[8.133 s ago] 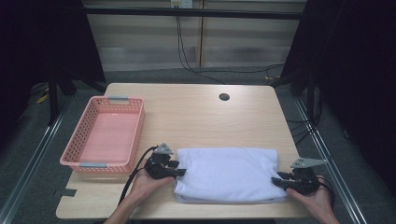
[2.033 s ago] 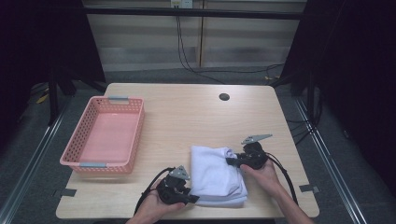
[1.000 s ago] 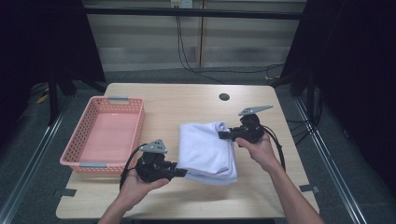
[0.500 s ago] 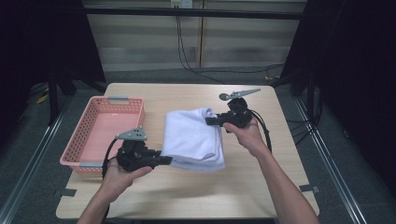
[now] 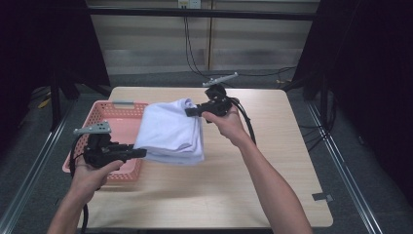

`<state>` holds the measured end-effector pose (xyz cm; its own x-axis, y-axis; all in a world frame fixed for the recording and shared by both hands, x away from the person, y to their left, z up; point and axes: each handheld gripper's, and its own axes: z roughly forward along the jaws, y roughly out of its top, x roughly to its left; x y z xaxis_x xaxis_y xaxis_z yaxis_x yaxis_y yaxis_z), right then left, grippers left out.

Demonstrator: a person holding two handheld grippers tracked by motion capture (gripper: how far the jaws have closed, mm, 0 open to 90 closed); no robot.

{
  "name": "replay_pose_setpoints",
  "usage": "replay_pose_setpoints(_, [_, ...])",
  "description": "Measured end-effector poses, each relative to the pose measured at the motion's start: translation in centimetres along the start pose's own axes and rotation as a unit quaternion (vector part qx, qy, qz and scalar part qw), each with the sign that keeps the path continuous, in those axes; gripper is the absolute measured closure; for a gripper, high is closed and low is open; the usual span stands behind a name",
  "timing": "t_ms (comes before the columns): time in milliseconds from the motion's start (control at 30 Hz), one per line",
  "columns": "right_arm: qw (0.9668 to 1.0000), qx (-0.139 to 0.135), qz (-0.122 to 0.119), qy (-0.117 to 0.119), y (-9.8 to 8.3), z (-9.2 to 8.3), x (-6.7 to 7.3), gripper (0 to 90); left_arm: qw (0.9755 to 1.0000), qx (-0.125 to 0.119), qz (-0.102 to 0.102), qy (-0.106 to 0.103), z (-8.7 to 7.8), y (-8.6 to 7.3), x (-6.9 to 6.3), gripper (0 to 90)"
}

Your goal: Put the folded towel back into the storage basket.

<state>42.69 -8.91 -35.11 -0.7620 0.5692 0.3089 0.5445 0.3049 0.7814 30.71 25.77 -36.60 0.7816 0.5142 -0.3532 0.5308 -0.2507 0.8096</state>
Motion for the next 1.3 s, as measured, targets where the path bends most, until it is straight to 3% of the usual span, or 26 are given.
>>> replay_pose_setpoints(167, [1.0000, 0.006, -0.003, 0.005, 1.7, 2.2, 0.7, 72.7, 0.9998, -0.011, -0.010, 0.017, -2.2, -0.3, 1.3, 72.9])
replay_pose_setpoints(200, [0.9999, 0.010, -0.006, 0.010, 2.6, 3.4, 1.2, 72.8, 0.9995, -0.016, -0.014, 0.022, -3.3, -0.5, 1.8, 72.9])
replay_pose_setpoints(233, [0.9998, 0.011, -0.007, 0.012, 3.1, 4.0, 1.6, 72.8, 0.9995, -0.016, -0.014, 0.022, -3.3, -0.5, 1.8, 72.9])
replay_pose_setpoints(267, [0.9998, 0.011, -0.007, 0.016, 3.5, 4.6, 1.9, 72.8, 0.9990, -0.024, -0.020, 0.033, -4.7, -0.9, 2.5, 72.9])
replay_pose_setpoints(300, [0.9998, 0.011, -0.007, 0.016, 3.5, 4.6, 1.9, 72.8, 0.9990, -0.024, -0.020, 0.033, -4.7, -0.9, 2.5, 72.9])
replay_pose_setpoints(333, [0.9997, 0.013, -0.008, 0.020, 4.3, 5.8, 2.6, 72.8, 0.9984, -0.031, -0.030, 0.038, -6.0, -1.3, 3.2, 73.0])
replay_pose_setpoints(367, [0.9997, 0.013, -0.008, 0.020, 4.3, 5.8, 2.6, 72.8, 0.9984, -0.031, -0.030, 0.038, -6.0, -1.3, 3.2, 73.0])
replay_pose_setpoints(400, [0.9995, 0.019, -0.012, 0.023, 5.1, 7.0, 3.4, 72.8, 0.9977, -0.036, -0.034, 0.047, -7.2, -1.7, 3.7, 73.1])
replay_pose_setpoints(600, [0.9989, 0.026, -0.019, 0.032, 6.6, 9.6, 5.1, 72.9, 0.9961, -0.040, -0.044, 0.064, -9.7, -2.9, 5.1, 73.3])
replay_pose_setpoints(667, [0.9986, 0.031, -0.023, 0.036, 7.3, 11.4, 6.0, 73.0, 0.9942, -0.043, -0.056, 0.082, -11.0, -3.6, 5.7, 73.3])
replay_pose_setpoints(733, [0.9985, 0.032, -0.021, 0.039, 7.5, 11.9, 6.2, 73.0, 0.9936, -0.043, -0.057, 0.087, -11.4, -3.8, 6.0, 73.6])
replay_pose_setpoints(767, [0.9983, 0.033, -0.021, 0.044, 7.6, 13.3, 6.6, 73.1, 0.9921, -0.044, -0.064, 0.098, -12.3, -4.3, 6.5, 73.8])
replay_pose_setpoints(967, [0.9986, 0.035, -0.007, 0.038, 7.1, 16.3, 7.4, 73.4, 0.9879, -0.029, -0.087, 0.125, -13.1, -5.5, 8.0, 74.0])
replay_pose_setpoints(1000, [0.9989, 0.031, 0.001, 0.034, 6.8, 17.4, 7.4, 73.5, 0.9846, -0.025, -0.102, 0.140, -13.1, -6.0, 8.7, 74.1])
replay_pose_setpoints(1133, [0.9992, 0.034, 0.014, 0.017, 5.9, 18.8, 7.3, 73.5, 0.9821, -0.010, -0.114, 0.149, -12.4, -6.8, 9.8, 74.1])
replay_pose_setpoints(1200, [0.9993, 0.032, 0.020, 0.006, 5.2, 19.4, 6.9, 73.5, 0.9789, 0.004, -0.124, 0.162, -11.5, -7.5, 10.5, 74.0])
replay_pose_setpoints(1300, [0.9990, 0.038, 0.021, -0.002, 4.5, 20.1, 6.7, 73.5, 0.9776, 0.019, -0.126, 0.168, -10.9, -7.8, 11.0, 74.0])
